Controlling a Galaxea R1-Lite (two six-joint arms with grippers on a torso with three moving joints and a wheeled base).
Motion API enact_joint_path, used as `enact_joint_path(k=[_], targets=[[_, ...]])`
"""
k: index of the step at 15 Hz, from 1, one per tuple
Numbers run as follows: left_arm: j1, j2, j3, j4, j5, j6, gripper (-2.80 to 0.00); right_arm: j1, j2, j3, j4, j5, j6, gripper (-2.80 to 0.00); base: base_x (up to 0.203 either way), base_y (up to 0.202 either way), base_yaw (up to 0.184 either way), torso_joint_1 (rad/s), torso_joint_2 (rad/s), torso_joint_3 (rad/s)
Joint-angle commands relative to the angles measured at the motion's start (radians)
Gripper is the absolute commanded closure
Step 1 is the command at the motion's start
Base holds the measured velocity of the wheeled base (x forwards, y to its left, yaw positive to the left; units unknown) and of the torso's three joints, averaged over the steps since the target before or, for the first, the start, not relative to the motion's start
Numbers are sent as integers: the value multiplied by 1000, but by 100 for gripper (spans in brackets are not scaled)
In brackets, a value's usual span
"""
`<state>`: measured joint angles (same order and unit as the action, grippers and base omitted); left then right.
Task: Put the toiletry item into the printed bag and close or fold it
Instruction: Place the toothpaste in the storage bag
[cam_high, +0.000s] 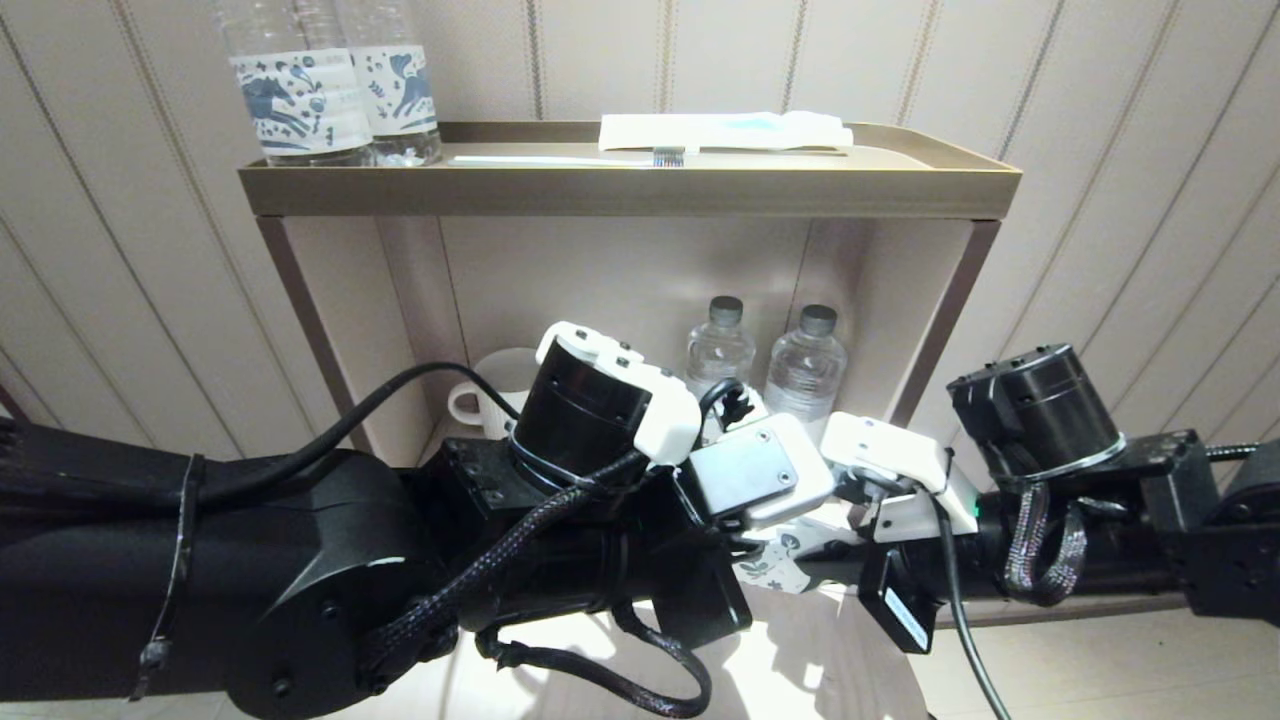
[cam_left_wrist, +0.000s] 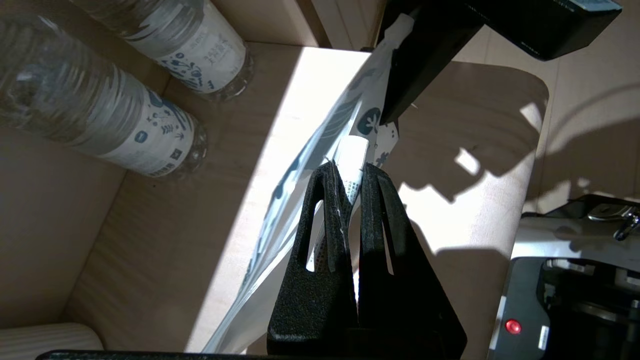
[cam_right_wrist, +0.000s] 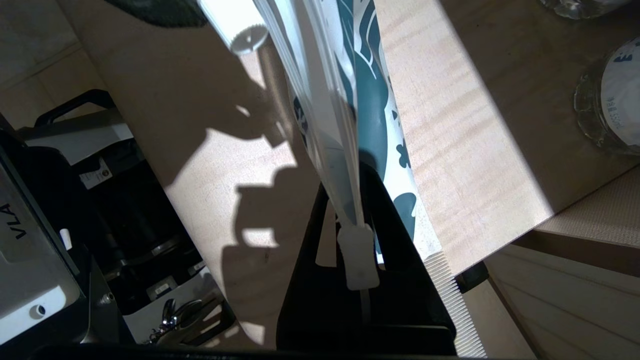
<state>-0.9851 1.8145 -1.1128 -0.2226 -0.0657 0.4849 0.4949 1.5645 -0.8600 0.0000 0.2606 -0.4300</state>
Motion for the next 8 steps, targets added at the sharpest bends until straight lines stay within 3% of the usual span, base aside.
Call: enact_joint_path(k=[1, 4, 8], targets=[[0, -26, -3, -1, -1, 4, 0, 1, 0, 3, 0, 2, -3, 0, 0, 0, 0, 0, 0, 0], [-1, -24, -27, 2, 1, 12, 0, 1, 0, 4, 0, 3, -3, 0, 0, 0, 0, 0, 0, 0], [0, 0, -51, 13, 16, 72, 0, 1, 5, 1, 0, 3, -3, 0, 0, 0, 0, 0, 0, 0]])
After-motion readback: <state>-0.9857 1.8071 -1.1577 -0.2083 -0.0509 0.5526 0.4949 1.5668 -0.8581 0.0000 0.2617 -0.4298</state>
